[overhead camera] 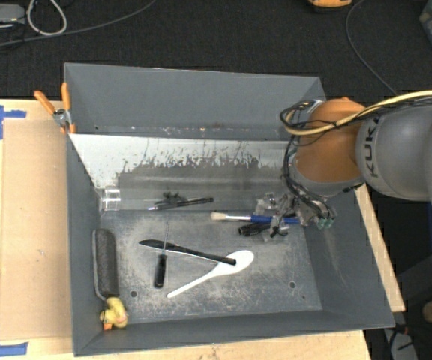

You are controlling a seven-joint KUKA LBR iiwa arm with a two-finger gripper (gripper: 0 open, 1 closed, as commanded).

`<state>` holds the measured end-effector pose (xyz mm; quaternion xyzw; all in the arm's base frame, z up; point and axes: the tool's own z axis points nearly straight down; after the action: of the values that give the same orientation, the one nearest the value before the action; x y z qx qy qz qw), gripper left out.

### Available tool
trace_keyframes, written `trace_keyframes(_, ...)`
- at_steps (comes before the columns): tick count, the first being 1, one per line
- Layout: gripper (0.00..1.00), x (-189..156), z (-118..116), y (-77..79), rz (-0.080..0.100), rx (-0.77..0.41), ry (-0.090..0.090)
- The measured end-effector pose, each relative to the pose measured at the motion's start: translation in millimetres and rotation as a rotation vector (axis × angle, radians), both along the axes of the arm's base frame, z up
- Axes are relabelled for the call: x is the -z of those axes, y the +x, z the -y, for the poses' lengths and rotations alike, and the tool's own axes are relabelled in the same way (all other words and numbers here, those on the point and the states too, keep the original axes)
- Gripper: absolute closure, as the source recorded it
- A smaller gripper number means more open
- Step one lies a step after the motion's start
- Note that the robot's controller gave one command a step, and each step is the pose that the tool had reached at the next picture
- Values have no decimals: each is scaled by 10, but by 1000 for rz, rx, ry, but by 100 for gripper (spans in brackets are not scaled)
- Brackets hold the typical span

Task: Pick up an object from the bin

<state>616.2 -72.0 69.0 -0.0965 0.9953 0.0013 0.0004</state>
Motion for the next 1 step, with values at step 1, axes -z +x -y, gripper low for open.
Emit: trace_keyframes(1,100,-119,-8,-31,-10,-1,2)
